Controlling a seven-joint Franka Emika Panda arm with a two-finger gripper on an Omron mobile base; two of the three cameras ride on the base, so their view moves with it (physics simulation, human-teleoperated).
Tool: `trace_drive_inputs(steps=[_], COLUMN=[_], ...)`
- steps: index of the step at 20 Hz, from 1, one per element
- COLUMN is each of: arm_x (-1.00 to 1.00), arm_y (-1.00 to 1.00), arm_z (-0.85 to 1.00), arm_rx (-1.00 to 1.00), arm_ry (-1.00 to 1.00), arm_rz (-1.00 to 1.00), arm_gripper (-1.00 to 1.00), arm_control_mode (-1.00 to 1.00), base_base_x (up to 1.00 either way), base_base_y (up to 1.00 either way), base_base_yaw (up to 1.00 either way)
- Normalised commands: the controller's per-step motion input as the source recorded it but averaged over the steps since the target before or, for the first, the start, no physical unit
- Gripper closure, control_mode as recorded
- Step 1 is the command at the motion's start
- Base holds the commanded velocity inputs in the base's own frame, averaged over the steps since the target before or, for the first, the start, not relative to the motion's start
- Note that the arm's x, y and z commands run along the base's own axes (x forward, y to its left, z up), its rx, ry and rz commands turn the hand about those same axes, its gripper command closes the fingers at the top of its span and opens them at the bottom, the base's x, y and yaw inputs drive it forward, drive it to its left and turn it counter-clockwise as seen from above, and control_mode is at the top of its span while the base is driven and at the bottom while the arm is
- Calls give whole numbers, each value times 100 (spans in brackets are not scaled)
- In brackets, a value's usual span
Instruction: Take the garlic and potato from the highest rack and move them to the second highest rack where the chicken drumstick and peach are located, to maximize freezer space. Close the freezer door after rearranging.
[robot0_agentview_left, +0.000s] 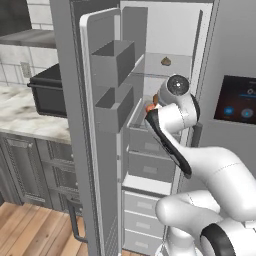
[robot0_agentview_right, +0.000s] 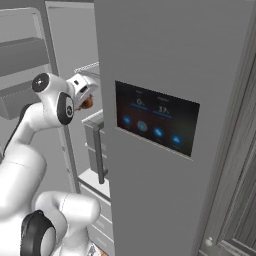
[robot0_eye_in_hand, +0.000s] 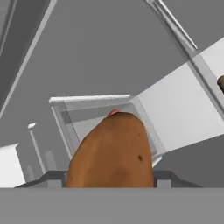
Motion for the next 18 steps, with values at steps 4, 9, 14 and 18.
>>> trace_drive_inputs(steps=[4, 9, 14, 18], arm_x=[37, 65, 61, 55], arm_y=[0, 0, 0, 0], arm_z=[-40, -28, -24, -28], arm_rx=[0, 0, 0, 0], arm_ry=[0, 5, 1, 0], arm_rz=[8, 3, 0, 0], arm_gripper=[100, 100, 100, 100], arm_control_mode=[-100, -100, -100, -100], base_base_x=[0, 0, 0, 0], base_base_y=[0, 0, 0, 0], base_base_yaw=[0, 0, 0, 0])
